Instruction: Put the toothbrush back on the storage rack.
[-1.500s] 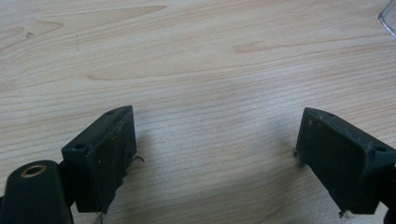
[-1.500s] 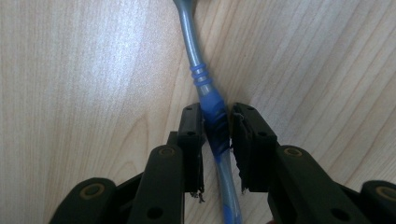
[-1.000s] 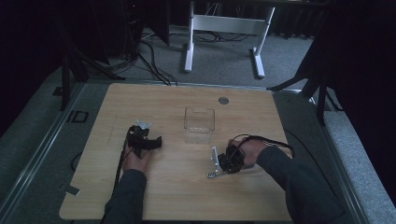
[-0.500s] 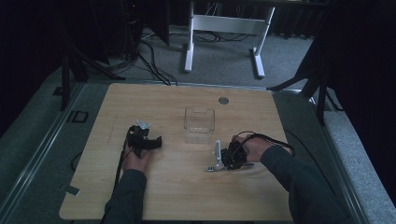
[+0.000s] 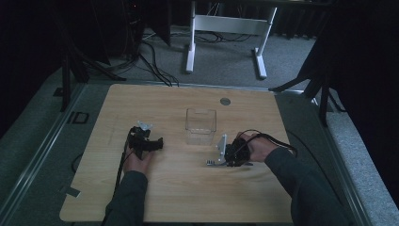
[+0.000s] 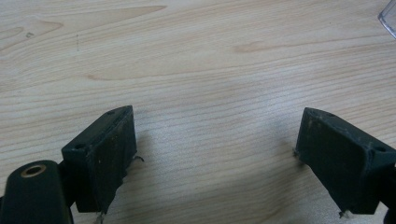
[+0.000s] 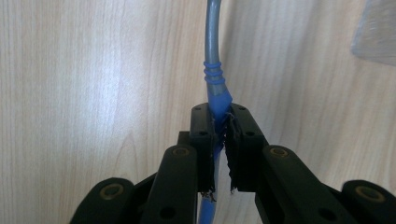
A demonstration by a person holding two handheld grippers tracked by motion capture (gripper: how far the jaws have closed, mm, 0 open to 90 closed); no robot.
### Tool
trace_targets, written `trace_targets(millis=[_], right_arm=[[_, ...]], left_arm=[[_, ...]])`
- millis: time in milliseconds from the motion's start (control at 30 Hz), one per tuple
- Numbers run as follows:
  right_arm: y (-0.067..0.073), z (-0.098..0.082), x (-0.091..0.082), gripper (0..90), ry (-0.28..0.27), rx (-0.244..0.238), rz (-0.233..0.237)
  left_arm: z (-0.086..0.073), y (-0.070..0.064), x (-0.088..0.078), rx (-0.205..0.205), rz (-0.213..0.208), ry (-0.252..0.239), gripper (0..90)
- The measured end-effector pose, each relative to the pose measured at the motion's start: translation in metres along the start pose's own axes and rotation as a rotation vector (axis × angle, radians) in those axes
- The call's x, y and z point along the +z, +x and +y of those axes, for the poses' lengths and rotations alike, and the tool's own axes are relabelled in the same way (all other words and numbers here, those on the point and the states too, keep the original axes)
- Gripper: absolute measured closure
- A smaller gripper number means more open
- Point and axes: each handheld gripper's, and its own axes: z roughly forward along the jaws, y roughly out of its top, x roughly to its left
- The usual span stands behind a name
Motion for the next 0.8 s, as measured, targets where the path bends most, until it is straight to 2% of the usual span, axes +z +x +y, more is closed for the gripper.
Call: trace_targets(millis=[267, 800], right_arm=[[-0.005, -0.003, -0.01, 81.5, -0.063, 0.052, -0.05], [-0.017, -0.01, -0.013, 81.5, -0.102, 0.137, -0.118]], left_arm=[[0.0, 0.0, 0.0, 0.0, 0.0, 0.0, 12.4], [0.0, 0.0, 0.0, -0.001, 0.0, 0.0, 12.4]])
